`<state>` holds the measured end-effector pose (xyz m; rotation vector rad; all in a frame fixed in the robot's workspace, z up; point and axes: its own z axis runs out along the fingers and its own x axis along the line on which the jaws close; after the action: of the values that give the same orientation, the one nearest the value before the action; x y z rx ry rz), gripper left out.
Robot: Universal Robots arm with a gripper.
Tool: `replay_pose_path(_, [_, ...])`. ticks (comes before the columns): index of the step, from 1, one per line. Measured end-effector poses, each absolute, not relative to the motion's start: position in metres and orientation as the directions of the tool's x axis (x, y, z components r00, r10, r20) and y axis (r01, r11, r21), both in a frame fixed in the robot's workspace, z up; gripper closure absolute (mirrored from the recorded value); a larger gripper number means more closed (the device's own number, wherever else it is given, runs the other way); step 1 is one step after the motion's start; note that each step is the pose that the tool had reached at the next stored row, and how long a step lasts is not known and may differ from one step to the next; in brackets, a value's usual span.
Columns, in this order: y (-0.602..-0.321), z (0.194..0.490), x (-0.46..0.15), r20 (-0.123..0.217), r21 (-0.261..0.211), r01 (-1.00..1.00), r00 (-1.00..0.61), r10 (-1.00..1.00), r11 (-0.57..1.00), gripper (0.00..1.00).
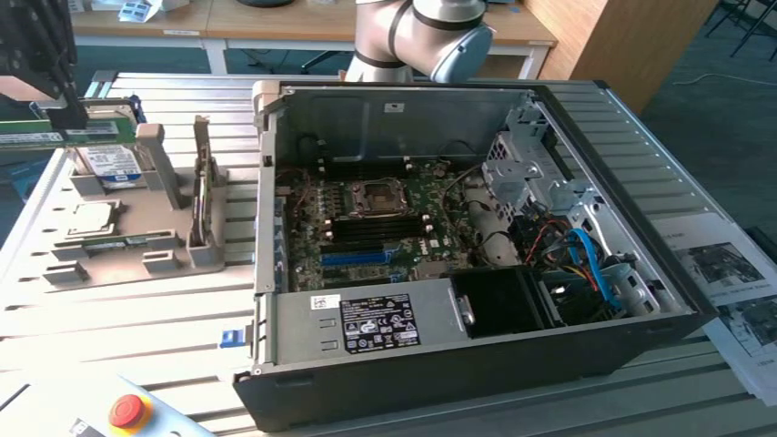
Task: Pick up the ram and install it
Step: 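Pick up the ram and move it above insertion slot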
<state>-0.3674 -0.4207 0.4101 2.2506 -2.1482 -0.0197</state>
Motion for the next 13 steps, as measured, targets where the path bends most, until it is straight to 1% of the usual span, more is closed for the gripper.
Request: replay_pose_path(13, [-0.421, 0.41, -0.335, 0.012, 0.031, -0.998, 0.047, -0.999, -0.046, 0.88])
